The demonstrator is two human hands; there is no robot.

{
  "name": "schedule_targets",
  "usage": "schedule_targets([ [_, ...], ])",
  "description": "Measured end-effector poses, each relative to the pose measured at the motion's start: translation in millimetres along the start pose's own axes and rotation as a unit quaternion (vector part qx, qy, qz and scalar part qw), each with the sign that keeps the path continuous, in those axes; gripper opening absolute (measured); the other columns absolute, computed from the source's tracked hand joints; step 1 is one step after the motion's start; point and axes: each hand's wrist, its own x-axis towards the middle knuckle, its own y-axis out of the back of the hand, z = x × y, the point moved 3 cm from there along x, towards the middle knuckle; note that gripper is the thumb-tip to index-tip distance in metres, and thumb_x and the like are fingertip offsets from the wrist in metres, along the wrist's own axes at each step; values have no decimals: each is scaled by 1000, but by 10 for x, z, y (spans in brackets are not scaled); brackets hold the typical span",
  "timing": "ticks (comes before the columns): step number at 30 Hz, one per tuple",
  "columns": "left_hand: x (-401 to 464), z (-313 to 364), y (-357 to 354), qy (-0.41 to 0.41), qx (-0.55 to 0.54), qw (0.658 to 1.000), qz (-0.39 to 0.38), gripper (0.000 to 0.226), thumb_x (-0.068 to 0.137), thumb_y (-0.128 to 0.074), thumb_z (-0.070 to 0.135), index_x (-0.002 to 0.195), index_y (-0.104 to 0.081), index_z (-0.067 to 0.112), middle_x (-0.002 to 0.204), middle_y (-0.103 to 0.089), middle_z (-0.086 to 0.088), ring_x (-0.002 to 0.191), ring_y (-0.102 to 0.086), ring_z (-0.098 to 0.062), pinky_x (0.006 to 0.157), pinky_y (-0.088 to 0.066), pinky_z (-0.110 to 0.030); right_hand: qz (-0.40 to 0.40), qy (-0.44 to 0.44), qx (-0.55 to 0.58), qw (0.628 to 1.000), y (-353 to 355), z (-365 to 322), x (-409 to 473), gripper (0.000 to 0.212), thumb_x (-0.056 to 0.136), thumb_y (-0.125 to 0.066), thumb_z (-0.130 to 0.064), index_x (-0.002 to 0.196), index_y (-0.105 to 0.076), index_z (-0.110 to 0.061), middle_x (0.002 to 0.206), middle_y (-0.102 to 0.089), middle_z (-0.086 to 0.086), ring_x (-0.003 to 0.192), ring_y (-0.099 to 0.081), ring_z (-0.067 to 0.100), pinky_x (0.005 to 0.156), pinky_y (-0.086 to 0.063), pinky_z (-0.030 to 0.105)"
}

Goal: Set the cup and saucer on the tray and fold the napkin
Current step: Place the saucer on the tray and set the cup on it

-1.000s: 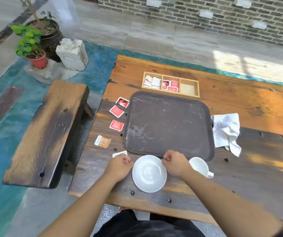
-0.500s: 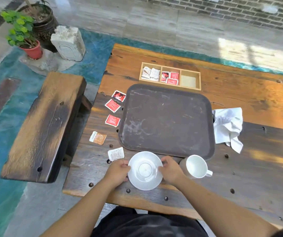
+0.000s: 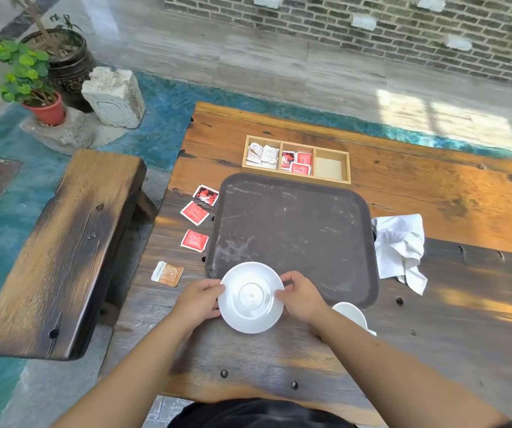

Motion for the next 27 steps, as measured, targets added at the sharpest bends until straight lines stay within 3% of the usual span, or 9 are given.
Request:
schedule_targets([
  [6,260,395,8,-26,11,1000,7,10,92,-58,19,94,-67,24,92,-74,-2,79,-73,-14,59,-56,-22,11,-7,47,999,116,-278,326,19,85,-63,-14,103,-58,-19,98,-67,12,96,-70,36,85,-57,56],
  [11,581,723,-32,-30,14,999,17,20,94,-56,17,112,-65,15,98,-72,-4,86,-70,-16,64,-55,-24,9,-6,58,998,273,-506,672,21,85,-62,-16,105,-58,-19,100,-67,10,95,-69,30,86,-58,54],
  [15,867,973,-68,-31,33,999,19,35,93,-56,19,127,-60,9,118,-67,-12,104,-66,-27,81,-56,-33,16,-12,73,997,381,-660,961,21,85,-62,-15,106,-58,-18,100,-68,9,95,-70,29,86,-58,53],
  [21,1271,1292,-94,-51,41,997,36,35,90,-59,19,125,-61,10,112,-68,-9,98,-67,-21,68,-53,-23,27,-23,103,994,474,-848,1409,17,84,-63,-11,90,-57,-26,98,-68,7,97,-69,30,88,-58,53],
  [23,1419,1352,-90,-56,57,996,41,38,89,-60,21,126,-61,11,113,-68,-7,99,-67,-22,73,-55,-28,29,-24,108,993,483,-892,1543,17,83,-63,-11,90,-58,-26,103,-68,9,99,-69,30,89,-57,52],
  [27,1612,1405,-56,-55,83,994,51,44,84,-63,29,125,-62,15,119,-67,-4,109,-64,-23,100,-50,-43,28,-28,123,992,483,-946,1750,27,82,-64,-11,109,-61,-16,104,-66,5,100,-68,30,90,-57,52],
])
